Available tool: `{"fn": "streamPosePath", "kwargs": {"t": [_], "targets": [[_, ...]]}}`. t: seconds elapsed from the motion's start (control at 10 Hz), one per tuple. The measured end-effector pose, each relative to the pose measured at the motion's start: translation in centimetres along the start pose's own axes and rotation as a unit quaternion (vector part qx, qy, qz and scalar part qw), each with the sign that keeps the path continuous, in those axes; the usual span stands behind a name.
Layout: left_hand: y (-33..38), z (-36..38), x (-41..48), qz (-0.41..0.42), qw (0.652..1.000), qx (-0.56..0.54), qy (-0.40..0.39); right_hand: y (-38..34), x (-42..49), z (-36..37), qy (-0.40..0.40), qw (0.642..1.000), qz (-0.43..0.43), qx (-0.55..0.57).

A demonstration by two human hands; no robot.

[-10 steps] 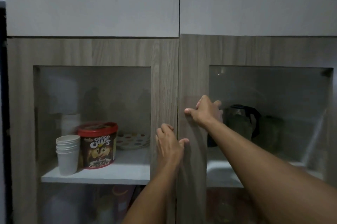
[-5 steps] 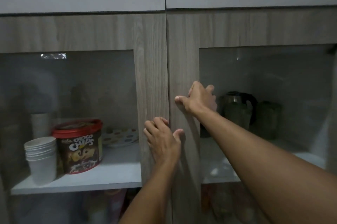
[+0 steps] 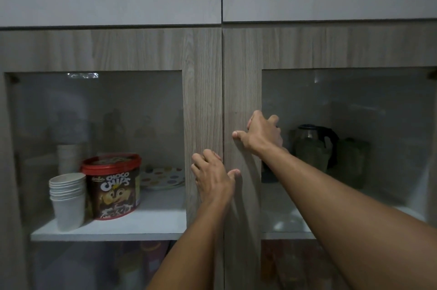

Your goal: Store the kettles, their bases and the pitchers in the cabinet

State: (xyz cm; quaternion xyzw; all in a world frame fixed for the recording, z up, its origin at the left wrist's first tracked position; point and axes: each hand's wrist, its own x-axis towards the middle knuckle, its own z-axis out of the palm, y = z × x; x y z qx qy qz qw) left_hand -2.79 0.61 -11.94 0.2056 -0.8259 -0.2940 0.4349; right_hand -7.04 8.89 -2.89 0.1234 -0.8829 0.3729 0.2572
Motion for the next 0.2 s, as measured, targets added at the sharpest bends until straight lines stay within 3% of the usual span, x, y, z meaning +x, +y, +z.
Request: {"fn": "streamPosePath", "kwargs": {"t": [0.2], "targets": [[0.2, -1.9, -0.3, 0.01, 0.998, -0.025, -0.06, 0.5, -0.4, -1.0, -0.038, 0.999, -0.02, 0.006]]}}
